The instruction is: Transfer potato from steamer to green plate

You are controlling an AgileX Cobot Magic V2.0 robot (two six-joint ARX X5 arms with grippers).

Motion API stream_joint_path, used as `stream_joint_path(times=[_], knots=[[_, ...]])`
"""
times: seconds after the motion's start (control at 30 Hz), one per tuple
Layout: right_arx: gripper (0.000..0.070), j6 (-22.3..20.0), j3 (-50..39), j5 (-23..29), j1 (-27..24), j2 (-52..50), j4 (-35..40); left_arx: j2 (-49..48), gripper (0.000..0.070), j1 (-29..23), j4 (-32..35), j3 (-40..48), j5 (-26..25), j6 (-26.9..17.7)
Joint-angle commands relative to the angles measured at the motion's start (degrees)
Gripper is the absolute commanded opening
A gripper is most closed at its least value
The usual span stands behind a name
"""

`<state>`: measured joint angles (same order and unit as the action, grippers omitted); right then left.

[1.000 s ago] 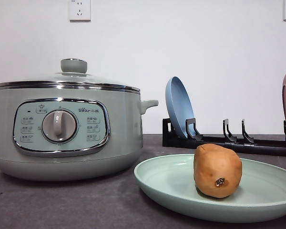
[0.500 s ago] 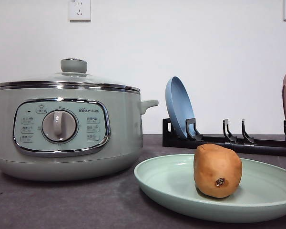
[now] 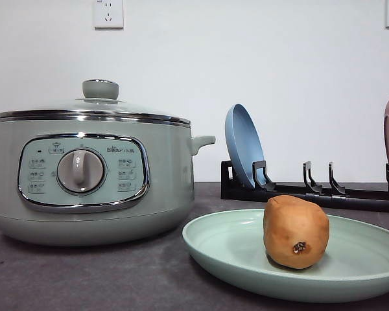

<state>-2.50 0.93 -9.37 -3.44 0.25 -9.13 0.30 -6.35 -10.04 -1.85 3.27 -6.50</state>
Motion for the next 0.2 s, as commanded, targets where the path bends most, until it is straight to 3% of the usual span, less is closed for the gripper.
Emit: stream_joint_path(times=[0.0, 0.17], knots=[[0.0, 0.77, -0.28, 0.02, -0.09, -0.07, 0.11, -0.13, 0.0004, -0.17, 0.87, 1.18, 0.28, 0.13], [0.0, 0.77, -0.28, 0.02, -0.09, -0.07, 0.11, -0.13, 0.0004, -0.17, 0.87, 1.18, 0.28, 0.13]])
